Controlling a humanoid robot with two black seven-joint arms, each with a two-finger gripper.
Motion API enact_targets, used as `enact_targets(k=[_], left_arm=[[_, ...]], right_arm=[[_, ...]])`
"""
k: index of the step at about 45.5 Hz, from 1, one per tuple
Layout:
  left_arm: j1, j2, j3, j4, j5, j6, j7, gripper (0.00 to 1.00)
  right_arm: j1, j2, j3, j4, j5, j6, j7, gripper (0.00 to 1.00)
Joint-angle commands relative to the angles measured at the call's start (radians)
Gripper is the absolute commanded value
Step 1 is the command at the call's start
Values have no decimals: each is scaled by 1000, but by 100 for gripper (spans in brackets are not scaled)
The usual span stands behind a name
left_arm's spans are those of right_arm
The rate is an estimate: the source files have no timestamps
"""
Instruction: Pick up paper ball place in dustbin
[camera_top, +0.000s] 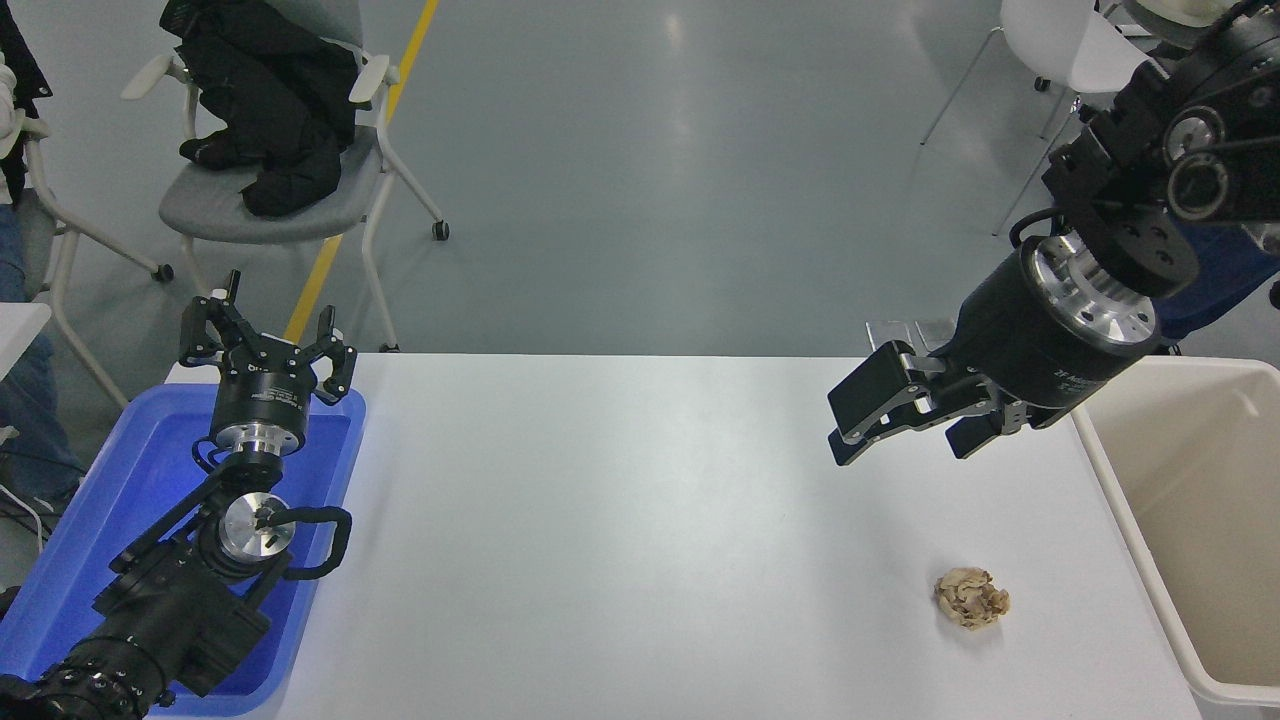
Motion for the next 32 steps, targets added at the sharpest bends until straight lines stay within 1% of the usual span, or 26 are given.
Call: enact_targets(k=[1,13,24,32], left_arm=[[0,0,0,0,0,0,0,99],[0,2,0,0,0,0,0,99],[0,2,0,0,0,0,0,99],[0,2,0,0,0,0,0,99]], right_arm=[[3,8,-5,0,8,-4,-1,100],[-11,11,-7,-2,-8,-32,-1,100],[-86,25,-34,-5,-46,-151,0,100],[-196,16,-45,-17,-114,-237,2,100]])
